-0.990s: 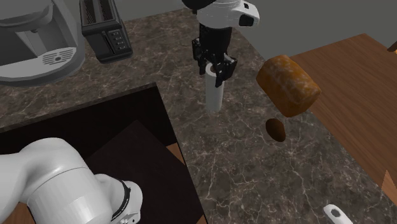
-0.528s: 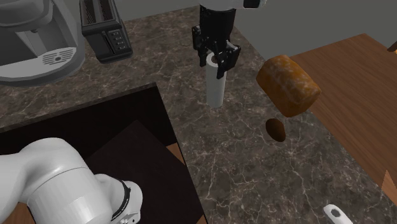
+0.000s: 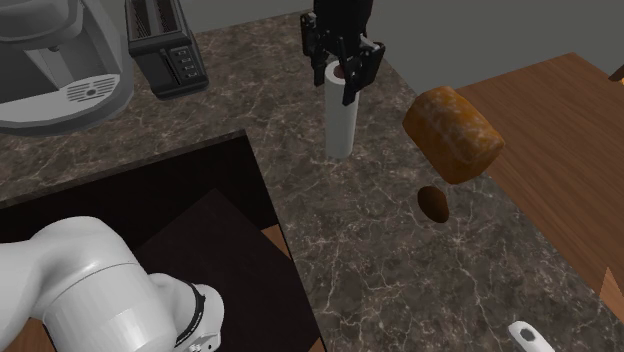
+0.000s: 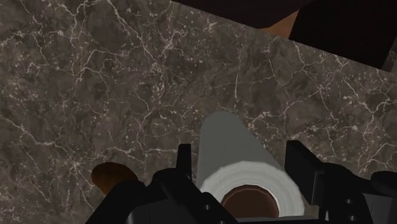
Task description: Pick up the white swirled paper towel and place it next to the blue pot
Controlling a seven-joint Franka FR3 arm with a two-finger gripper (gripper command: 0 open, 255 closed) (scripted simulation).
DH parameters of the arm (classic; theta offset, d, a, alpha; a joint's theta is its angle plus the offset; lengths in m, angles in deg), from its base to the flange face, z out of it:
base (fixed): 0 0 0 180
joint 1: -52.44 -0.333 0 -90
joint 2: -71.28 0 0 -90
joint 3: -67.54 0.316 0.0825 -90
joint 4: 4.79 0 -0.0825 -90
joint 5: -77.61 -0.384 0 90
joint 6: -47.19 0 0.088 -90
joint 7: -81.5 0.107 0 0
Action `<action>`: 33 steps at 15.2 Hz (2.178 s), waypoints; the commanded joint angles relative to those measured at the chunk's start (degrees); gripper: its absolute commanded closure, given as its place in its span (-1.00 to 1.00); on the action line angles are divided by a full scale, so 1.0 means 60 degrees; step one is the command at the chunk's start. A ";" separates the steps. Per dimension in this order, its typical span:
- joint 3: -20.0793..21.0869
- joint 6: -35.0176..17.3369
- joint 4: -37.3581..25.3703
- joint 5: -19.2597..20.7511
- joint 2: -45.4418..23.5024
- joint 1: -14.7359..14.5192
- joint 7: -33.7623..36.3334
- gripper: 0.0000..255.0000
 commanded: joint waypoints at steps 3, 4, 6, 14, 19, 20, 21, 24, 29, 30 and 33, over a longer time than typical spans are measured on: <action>-0.0001 0.0532 -0.0597 0.0000 -0.0067 0.0003 -0.0036 1.00; 0.0000 0.0660 -0.0749 0.0000 -0.0090 0.0003 -0.0042 1.00; 0.0003 0.0919 -0.1061 -0.0001 -0.0143 0.0003 -0.0055 1.00; 0.0013 0.1970 -0.2414 0.0001 -0.0443 0.0004 -0.0107 1.00; 0.0020 0.2651 -0.3360 0.0006 -0.0709 0.0005 -0.0142 1.00; 0.0021 0.2790 -0.3561 0.0008 -0.0770 0.0005 -0.0149 1.00; 0.0022 0.2894 -0.3712 0.0009 -0.0817 0.0005 -0.0155 1.00; -0.0370 0.2846 -0.3159 0.0179 -0.0271 0.0242 -0.0800 1.00; -0.1070 0.2803 -0.2487 0.0551 0.0452 0.0622 -0.1899 1.00; -0.1216 0.2797 -0.2387 0.0635 0.0569 0.0696 -0.2122 1.00; -0.1669 0.2778 -0.2155 0.0901 0.0863 0.0917 -0.2802 1.00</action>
